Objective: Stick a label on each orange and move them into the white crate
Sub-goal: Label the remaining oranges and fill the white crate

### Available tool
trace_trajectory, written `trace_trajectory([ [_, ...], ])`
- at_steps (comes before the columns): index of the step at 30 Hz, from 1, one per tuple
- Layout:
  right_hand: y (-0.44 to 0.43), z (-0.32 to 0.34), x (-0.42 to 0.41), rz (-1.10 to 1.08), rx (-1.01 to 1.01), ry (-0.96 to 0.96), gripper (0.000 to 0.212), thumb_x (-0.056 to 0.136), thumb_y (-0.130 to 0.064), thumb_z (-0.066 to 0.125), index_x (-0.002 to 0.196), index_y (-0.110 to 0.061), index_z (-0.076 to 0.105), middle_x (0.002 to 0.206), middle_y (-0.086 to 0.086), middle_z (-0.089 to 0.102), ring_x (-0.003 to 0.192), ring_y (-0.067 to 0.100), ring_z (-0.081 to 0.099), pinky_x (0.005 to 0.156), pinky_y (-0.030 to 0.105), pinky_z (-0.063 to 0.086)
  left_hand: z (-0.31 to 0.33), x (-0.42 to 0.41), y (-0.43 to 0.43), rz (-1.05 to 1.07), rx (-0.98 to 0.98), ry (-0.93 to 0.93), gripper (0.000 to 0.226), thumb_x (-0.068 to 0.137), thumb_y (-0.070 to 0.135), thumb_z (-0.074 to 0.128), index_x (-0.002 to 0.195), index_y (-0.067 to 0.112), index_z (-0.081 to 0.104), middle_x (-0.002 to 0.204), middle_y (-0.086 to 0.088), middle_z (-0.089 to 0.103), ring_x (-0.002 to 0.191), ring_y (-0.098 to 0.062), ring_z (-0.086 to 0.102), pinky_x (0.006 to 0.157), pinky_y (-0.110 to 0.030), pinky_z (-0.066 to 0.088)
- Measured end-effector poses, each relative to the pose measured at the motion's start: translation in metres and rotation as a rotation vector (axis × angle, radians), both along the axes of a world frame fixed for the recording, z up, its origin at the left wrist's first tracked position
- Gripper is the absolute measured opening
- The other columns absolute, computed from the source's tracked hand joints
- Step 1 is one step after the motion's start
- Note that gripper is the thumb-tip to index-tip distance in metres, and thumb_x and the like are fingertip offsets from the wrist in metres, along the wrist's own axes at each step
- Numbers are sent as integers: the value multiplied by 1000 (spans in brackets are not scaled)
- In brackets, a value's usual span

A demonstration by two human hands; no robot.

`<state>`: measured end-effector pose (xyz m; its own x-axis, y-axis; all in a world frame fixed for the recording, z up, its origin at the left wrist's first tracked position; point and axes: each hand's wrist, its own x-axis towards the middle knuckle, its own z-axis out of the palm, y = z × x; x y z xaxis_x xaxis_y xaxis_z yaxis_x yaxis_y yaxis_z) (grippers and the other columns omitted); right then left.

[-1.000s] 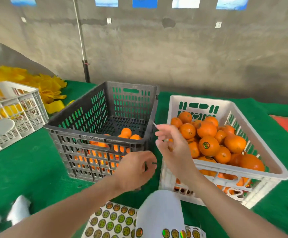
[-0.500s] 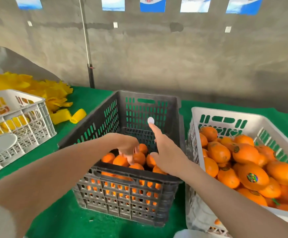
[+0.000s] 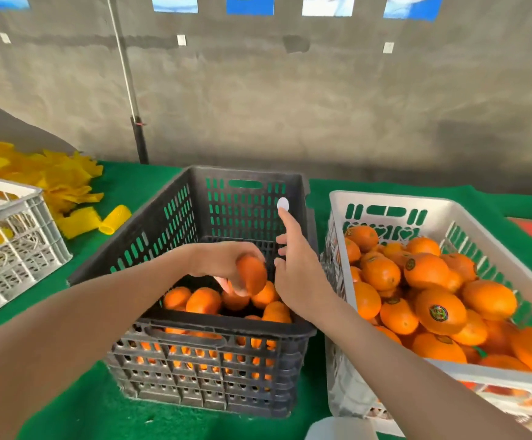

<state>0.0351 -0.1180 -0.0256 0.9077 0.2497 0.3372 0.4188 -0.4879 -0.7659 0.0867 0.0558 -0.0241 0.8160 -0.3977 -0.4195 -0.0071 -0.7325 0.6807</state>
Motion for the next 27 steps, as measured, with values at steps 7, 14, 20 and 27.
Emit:
trace_trajectory([
  [7,-19,9,-12,-170,382,-66,11,91,-13,60,94,-22,56,103,-2,60,102,12,56,82,10,45,31,-61,2,237,-683,-154,75,69,-16,72,119,36,53,121,-6,56,100,-24,66,77,-36,56],
  [14,-55,57,-38,208,666,349,13,91,-12,58,87,-16,70,101,-1,70,100,12,64,86,33,55,45,-99,-34,304,-1090,64,64,68,-1,64,122,34,57,128,-15,52,100,-35,66,75,-37,56],
  [20,-81,70,-63,242,281,161,22,89,-7,61,75,-24,64,112,-1,61,106,13,58,93,27,46,50,-109,-71,453,-1083,95,52,81,38,57,130,21,55,129,-14,60,101,-28,66,75,-38,54],
  [27,-98,74,-71,189,-45,-59,20,89,-14,62,74,-26,58,109,1,56,106,8,49,87,12,37,49,-119,-100,509,-1049,103,54,79,37,60,125,9,58,121,-18,63,97,-26,62,80,-38,50],
])
